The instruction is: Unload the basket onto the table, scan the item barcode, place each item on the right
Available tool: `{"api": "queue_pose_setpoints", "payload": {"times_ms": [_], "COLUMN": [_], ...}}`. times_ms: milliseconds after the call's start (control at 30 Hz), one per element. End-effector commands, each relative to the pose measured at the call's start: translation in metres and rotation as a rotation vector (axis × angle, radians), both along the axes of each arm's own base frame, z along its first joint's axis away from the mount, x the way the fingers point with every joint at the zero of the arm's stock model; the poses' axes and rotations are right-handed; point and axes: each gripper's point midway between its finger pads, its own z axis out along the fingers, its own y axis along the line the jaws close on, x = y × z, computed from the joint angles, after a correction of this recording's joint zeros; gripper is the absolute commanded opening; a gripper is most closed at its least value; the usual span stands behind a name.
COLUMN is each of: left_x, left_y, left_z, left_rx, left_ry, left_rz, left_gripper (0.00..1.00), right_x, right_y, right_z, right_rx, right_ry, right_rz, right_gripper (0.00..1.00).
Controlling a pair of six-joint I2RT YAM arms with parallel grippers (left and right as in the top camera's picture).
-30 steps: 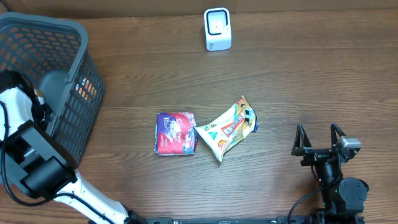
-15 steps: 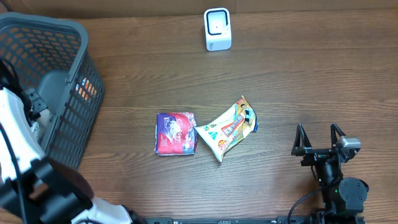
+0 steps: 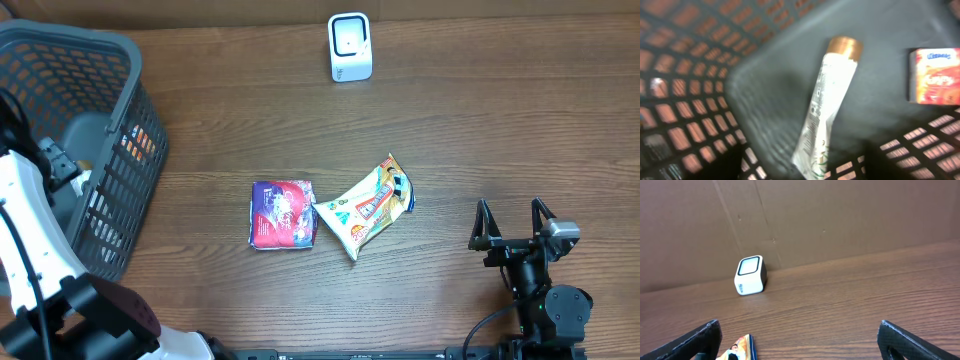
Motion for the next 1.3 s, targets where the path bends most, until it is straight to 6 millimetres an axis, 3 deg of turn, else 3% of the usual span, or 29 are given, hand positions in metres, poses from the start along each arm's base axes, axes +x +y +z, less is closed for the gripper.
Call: {"api": "queue_pose_setpoints", "payload": {"times_ms": [0, 33, 300, 833, 867, 900, 933, 967, 1000, 1167, 1267], "left_x": [-0.006, -0.008, -0.023, -0.011, -0.012, -0.012, -0.012, -0.012, -0.011, -0.009, -0.004], "left_y": [-0.005, -0.006, -0.017, -0.008, -0.008, -0.008, -0.008, -0.008, -0.008, -0.003, 0.006], "left_z": [-0.042, -0.051, -0.126, -0.19, -0.194, -0.197, -0.198, -0.199, -0.199, -0.186, -0.151], "left_rx": [-0.08, -0.09, -0.128, -0.125, -0.128, -0.131, -0.131, -0.132, -0.131, -0.115, -0.087], "left_ry": [0.029, 0.039, 0.091, 0.088, 0.094, 0.1, 0.102, 0.103, 0.101, 0.101, 0.104], "left_rz": [0.118, 0.128, 0.145, 0.142, 0.142, 0.142, 0.138, 0.138, 0.138, 0.139, 0.146], "left_gripper": [0.96, 1.0, 1.0, 0.99, 0.92, 0.78, 0.55, 0.17, 0.04, 0.04, 0.04], "right_x": [0.0, 0.0, 0.0, 0.0, 0.0, 0.0, 0.0, 0.0, 0.0, 0.0, 0.0], "right_y": [-0.002, -0.002, -0.002, -0.002, -0.002, -0.002, -0.002, -0.002, -0.002, -0.002, -0.002], "right_z": [-0.002, -0.002, -0.002, -0.002, -0.002, -0.002, -0.002, -0.002, -0.002, -0.002, -0.002], "right_rx": [-0.008, -0.008, -0.008, -0.008, -0.008, -0.008, -0.008, -0.008, -0.008, -0.008, -0.008], "right_ry": [-0.002, -0.002, -0.002, -0.002, -0.002, -0.002, -0.002, -0.002, -0.002, -0.002, -0.002], "right_rz": [-0.012, -0.012, -0.012, -0.012, -0.012, -0.012, -0.012, -0.012, -0.012, -0.012, -0.012], "right_gripper": [1.0, 1.0, 1.0, 1.0, 1.0, 1.0, 1.0, 1.0, 1.0, 1.0, 1.0]}}
